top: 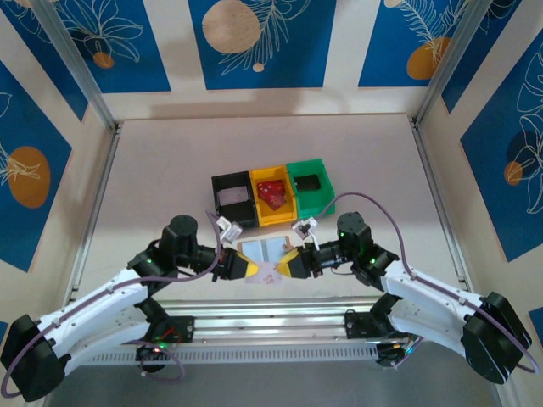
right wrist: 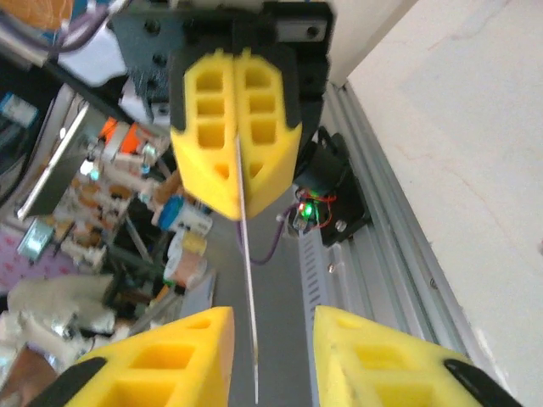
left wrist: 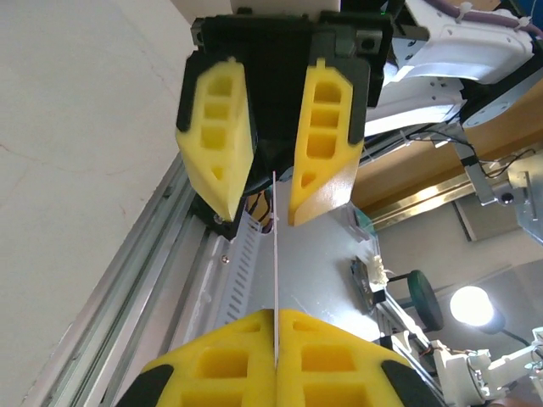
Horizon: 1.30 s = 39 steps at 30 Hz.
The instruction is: Take the credit cards out of the card holder
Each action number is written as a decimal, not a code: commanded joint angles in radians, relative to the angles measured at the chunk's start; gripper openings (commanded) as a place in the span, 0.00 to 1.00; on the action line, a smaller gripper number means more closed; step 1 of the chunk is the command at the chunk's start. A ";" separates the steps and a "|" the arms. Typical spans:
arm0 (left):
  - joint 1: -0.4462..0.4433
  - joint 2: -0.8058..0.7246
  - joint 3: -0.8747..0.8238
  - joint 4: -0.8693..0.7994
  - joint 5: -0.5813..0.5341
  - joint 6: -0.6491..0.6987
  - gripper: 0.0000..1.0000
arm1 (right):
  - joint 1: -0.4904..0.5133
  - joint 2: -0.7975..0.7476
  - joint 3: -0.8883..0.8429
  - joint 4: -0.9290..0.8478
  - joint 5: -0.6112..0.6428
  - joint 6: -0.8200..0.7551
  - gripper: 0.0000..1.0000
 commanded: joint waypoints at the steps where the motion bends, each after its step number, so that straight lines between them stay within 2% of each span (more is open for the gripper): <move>1: 0.004 -0.019 0.044 -0.061 -0.028 0.053 0.00 | -0.008 -0.037 0.013 -0.049 0.076 -0.010 0.44; 10: 0.008 -0.026 0.080 -0.195 -0.129 0.128 0.00 | -0.046 -0.124 -0.011 -0.141 0.208 -0.008 0.58; 14: 0.015 -0.016 0.102 -0.271 -0.189 0.165 0.00 | -0.076 -0.157 -0.022 -0.177 0.260 0.007 0.69; 18: 0.026 -0.013 0.127 -0.331 -0.247 0.191 0.00 | -0.099 -0.166 -0.022 -0.231 0.341 0.032 0.85; 23: 0.046 -0.015 0.142 -0.379 -0.310 0.204 0.00 | -0.121 -0.147 -0.002 -0.296 0.403 0.041 1.00; 32: 0.093 -0.003 0.178 -0.444 -0.395 0.232 0.00 | -0.126 -0.126 0.197 -0.623 0.669 -0.014 0.99; 37: 0.130 0.024 0.224 -0.495 -0.462 0.256 0.00 | -0.125 -0.095 0.380 -0.894 0.909 -0.068 0.99; 39: 0.144 0.036 0.247 -0.516 -0.493 0.265 0.00 | -0.126 -0.084 0.442 -0.979 0.969 -0.104 0.99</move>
